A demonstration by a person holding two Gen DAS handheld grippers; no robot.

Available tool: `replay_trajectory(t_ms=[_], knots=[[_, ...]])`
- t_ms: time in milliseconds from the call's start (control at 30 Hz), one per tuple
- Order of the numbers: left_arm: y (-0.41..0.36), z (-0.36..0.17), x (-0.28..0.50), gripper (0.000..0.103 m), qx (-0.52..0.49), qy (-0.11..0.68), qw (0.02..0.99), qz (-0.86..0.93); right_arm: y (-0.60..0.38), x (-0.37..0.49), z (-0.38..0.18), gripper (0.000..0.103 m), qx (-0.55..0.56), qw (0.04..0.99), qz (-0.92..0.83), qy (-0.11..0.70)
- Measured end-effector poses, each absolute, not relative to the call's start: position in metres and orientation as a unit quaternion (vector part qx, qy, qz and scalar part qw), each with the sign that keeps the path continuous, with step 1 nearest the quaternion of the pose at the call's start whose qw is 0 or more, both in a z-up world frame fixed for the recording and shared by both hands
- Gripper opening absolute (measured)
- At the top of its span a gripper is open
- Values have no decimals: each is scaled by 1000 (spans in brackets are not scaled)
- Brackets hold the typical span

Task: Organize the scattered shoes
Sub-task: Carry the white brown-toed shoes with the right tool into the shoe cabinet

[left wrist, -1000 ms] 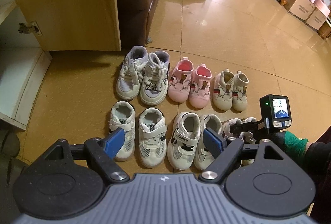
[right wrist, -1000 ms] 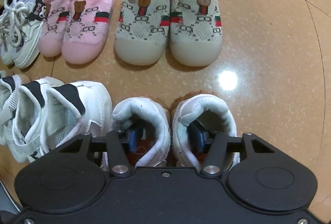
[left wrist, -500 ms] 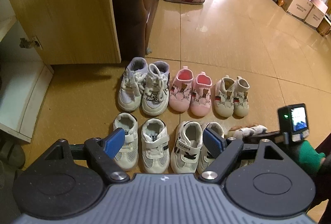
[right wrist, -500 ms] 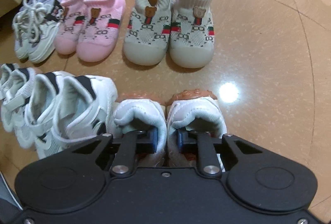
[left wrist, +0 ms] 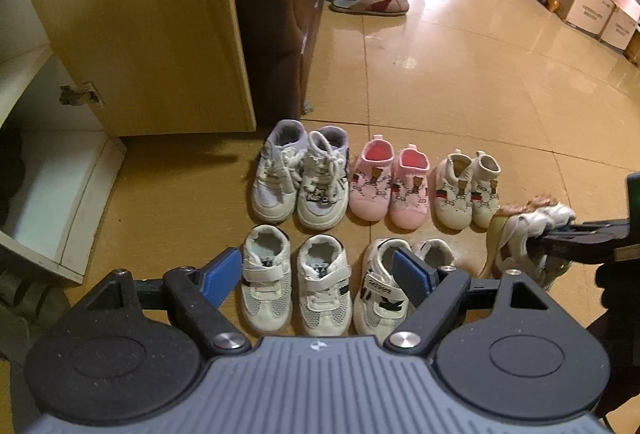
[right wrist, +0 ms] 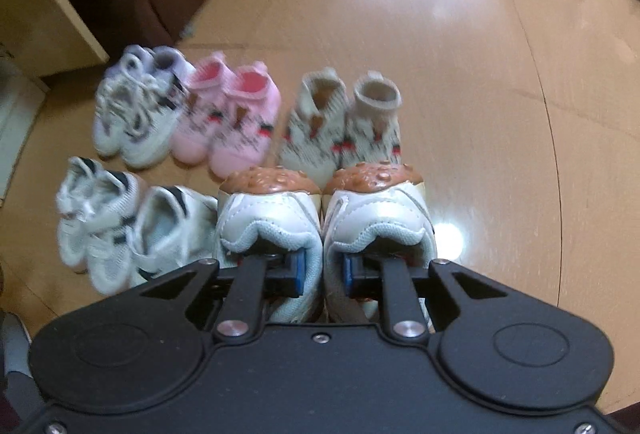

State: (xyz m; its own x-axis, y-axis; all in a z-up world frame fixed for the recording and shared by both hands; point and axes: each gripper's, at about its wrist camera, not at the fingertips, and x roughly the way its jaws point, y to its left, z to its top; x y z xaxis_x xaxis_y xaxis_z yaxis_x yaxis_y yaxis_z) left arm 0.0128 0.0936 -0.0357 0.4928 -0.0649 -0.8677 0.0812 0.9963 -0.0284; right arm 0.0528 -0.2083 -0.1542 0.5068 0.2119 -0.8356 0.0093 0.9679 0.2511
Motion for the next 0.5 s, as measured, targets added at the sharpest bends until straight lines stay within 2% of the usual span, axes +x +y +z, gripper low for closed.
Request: replay_trajectory(t_ms=[500], knots=[[129, -33, -6, 83, -9, 493, 870, -13, -165, 62, -87, 17, 80, 895, 125, 422]])
